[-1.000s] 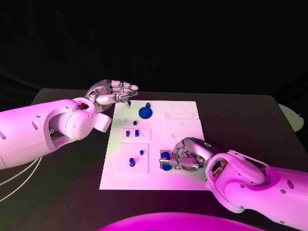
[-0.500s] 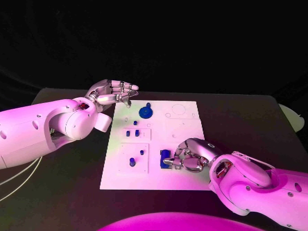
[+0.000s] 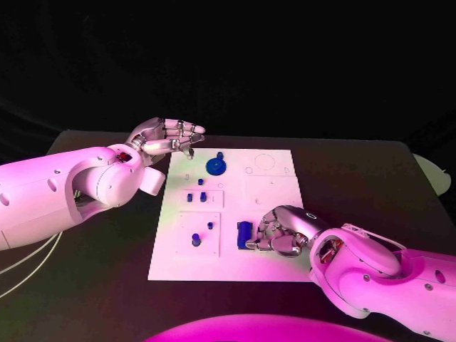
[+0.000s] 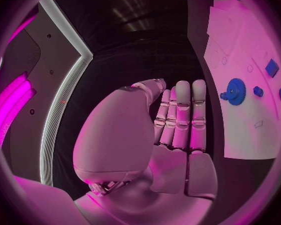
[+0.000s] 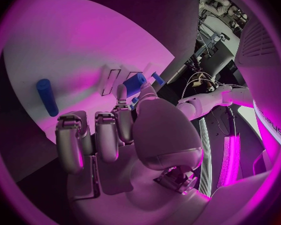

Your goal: Assemble the parts on the task board

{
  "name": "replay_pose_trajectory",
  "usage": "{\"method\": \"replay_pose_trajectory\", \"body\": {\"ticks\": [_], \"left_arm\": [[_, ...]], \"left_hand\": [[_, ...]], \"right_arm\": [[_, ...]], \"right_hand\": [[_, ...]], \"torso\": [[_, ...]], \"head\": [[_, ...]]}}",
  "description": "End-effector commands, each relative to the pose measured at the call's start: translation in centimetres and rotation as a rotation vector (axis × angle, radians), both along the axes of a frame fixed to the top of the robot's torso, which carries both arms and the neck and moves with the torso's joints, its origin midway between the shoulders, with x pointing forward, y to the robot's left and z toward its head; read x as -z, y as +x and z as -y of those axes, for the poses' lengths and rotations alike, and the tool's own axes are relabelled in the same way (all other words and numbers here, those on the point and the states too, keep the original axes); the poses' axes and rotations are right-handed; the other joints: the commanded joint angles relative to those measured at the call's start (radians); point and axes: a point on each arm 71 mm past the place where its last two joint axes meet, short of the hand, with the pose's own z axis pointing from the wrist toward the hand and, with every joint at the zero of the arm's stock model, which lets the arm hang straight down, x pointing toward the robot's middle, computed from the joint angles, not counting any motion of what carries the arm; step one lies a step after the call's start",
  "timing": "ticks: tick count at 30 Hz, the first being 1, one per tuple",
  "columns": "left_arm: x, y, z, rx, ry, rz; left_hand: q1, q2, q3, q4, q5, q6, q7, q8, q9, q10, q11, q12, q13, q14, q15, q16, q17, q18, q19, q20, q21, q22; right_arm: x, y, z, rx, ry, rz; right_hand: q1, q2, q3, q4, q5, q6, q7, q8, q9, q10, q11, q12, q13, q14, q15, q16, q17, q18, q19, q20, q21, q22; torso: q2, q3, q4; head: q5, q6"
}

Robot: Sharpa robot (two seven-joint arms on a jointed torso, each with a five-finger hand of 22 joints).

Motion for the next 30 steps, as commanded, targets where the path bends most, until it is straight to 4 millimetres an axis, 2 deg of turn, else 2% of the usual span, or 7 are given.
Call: {"method": "replay_pose_trajectory", "body": {"ticks": [1, 6, 13, 26, 30], "left_arm": [[-0.09, -0.06, 0.23, 0.016, -0.011, 0.001], [-0.09, -0.07, 0.22, 0.016, -0.011, 0.001], [-0.09, -0.07, 0.17, 0.015, -0.011, 0.0], [-0.08, -0.08, 0.04, 0.013, -0.009, -0.002], [-0.08, -0.09, 0.03, 0.013, -0.009, -0.002]], "left_hand": [[-0.012, -0.002, 0.007, 0.0, 0.001, -0.002, 0.001, -0.003, 0.001, -0.005, -0.001, 0.007, -0.001, -0.001, -0.002, -0.005, -0.001, 0.015, 0.002, -0.001, -0.006, -0.001], [-0.013, -0.001, 0.009, 0.0, 0.001, -0.002, 0.001, -0.004, 0.002, -0.006, -0.001, 0.008, -0.002, -0.001, -0.002, -0.005, -0.002, 0.015, 0.002, -0.001, -0.007, -0.002], [-0.013, -0.001, 0.009, 0.0, 0.001, -0.002, 0.001, -0.004, 0.002, -0.006, -0.001, 0.008, -0.002, -0.001, -0.002, -0.005, -0.002, 0.015, 0.002, -0.001, -0.007, -0.002], [-0.013, -0.001, 0.009, 0.0, 0.001, -0.002, 0.001, -0.004, 0.002, -0.006, -0.001, 0.008, -0.002, -0.001, -0.002, -0.005, -0.002, 0.015, 0.002, -0.001, -0.007, -0.002], [-0.013, 0.0, 0.01, -0.001, 0.001, -0.002, 0.001, -0.003, 0.002, -0.007, -0.001, 0.009, -0.002, -0.001, -0.002, -0.005, -0.003, 0.015, 0.003, -0.001, -0.007, -0.002]], "right_arm": [[0.22, 0.06, -0.13, -0.019, -0.022, -0.001], [0.4, 0.33, 0.01, -0.01, -0.032, 0.0], [0.46, 0.42, 0.19, -0.009, -0.04, 0.001], [0.41, 0.31, 0.68, -0.014, -0.046, 0.001], [0.41, 0.26, 0.57, -0.021, -0.044, -0.004]], "right_hand": [[0.018, 0.008, 0.007, 0.0, 0.003, 0.002, -0.007, -0.002, -0.002, 0.006, -0.001, -0.001, 0.004, 0.085, -0.009, 0.002, 0.151, -0.014, 0.105, -0.007, 0.005, 0.263], [0.022, 0.018, 0.011, 0.002, 0.008, 0.006, -0.008, -0.002, -0.003, 0.007, -0.002, 0.0, 0.006, 0.085, -0.01, 0.003, 0.152, -0.014, 0.105, -0.008, 0.005, 0.263], [0.033, 0.019, 0.013, 0.0, 0.011, 0.007, -0.01, -0.002, -0.004, 0.009, -0.003, 0.002, 0.008, 0.085, -0.011, 0.003, 0.152, -0.014, 0.105, -0.009, 0.005, 0.263], [0.059, 0.009, 0.015, -0.002, 0.008, 0.009, -0.011, -0.003, -0.008, 0.01, -0.005, 0.003, 0.01, 0.085, -0.012, 0.003, 0.153, -0.014, 0.105, -0.01, 0.005, 0.263], [0.051, -0.006, 0.002, 0.003, -0.003, 0.011, -0.009, -0.002, -0.01, 0.009, -0.003, 0.001, 0.009, 0.085, -0.012, 0.003, 0.153, -0.014, 0.105, -0.01, 0.005, 0.263]], "torso": [[0.001, -0.0004, 0.0009], [0.0, -0.0007, 0.0006], [0.0, 0.0004, 0.0], [0.001, 0.0015, -0.0014], [0.001, 0.0012, -0.0007]], "head": [[-0.001, 0.0], [-0.001, -0.001], [0.001, 0.0], [0.004, -0.001], [0.002, -0.002]]}}
